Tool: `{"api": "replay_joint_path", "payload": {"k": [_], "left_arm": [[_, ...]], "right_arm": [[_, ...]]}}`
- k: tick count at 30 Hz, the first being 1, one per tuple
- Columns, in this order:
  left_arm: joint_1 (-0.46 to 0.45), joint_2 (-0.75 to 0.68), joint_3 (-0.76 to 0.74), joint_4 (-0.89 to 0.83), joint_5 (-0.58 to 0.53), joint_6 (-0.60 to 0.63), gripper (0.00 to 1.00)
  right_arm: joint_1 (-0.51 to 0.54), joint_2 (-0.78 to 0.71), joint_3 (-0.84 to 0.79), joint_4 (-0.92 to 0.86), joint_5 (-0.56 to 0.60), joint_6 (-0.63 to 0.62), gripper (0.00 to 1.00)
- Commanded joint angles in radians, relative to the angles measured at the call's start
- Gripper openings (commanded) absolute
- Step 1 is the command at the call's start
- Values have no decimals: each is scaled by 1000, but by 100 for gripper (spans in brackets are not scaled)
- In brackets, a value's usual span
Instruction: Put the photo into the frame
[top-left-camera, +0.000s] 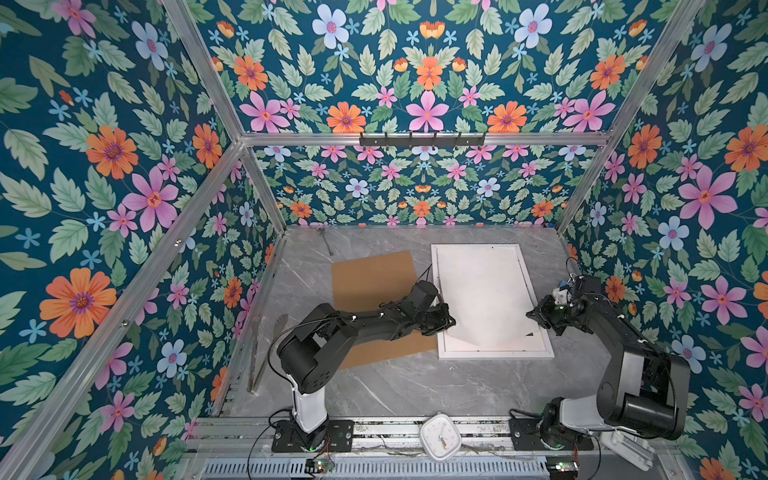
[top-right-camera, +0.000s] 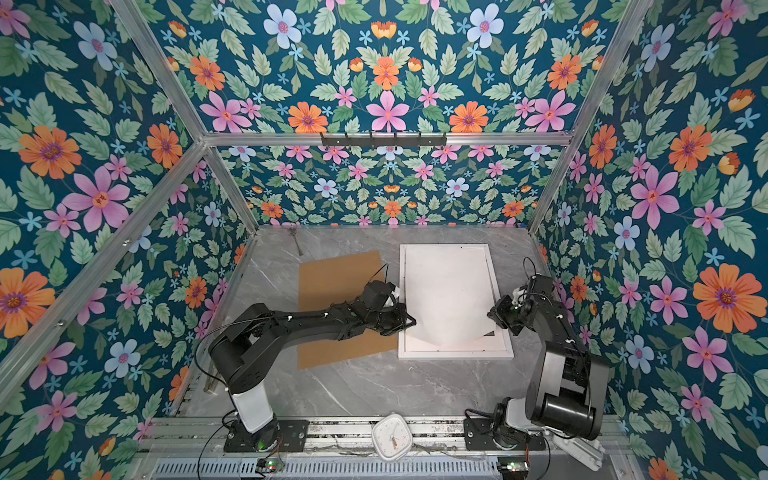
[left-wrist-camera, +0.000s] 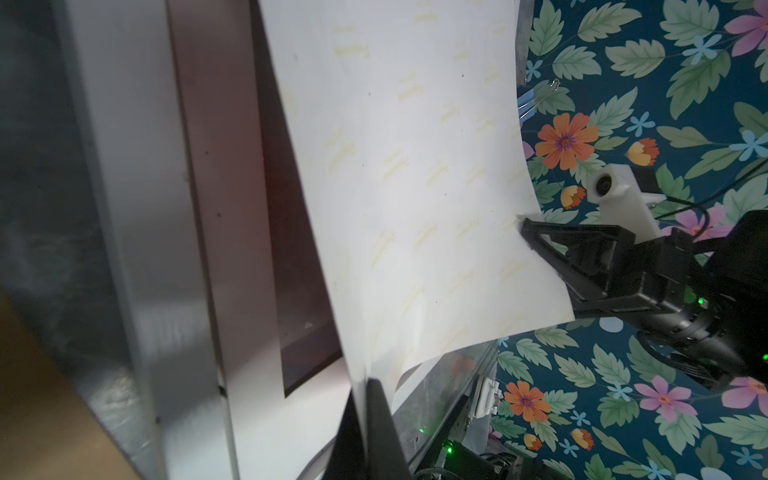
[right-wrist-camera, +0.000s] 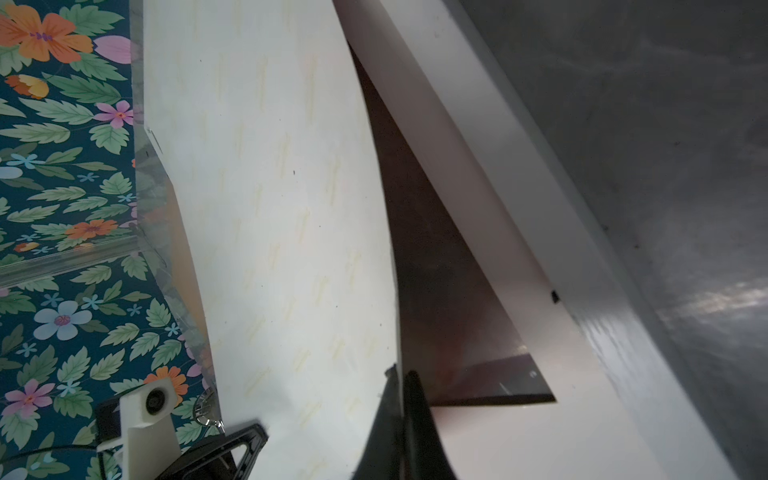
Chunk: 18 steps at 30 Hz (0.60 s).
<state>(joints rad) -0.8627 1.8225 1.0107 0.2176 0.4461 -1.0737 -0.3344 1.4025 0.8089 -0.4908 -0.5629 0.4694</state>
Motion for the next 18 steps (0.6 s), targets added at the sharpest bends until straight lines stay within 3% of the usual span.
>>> {"api": "replay_joint_path", "payload": {"k": [1,6,11,14,18], "left_arm": [[-2,1,-3,36,-2,-11,0],[-4,6,-15,63,-5,-26,0],[-6,14,-20,77,-7,-31,0],[-6,14,-26,81,-12,-32,0],[-10,24,-32,111,-3,-47,0]], "right_arm": [[1,-8,4,-8,28,-3,22],[0,-48,-4,-27,58,-3,58],[1,-142,-40,-39,151,12,82],[0,-195,-54,-41,188,24,91],[0,-235,-66,-30,167,28,91]]}}
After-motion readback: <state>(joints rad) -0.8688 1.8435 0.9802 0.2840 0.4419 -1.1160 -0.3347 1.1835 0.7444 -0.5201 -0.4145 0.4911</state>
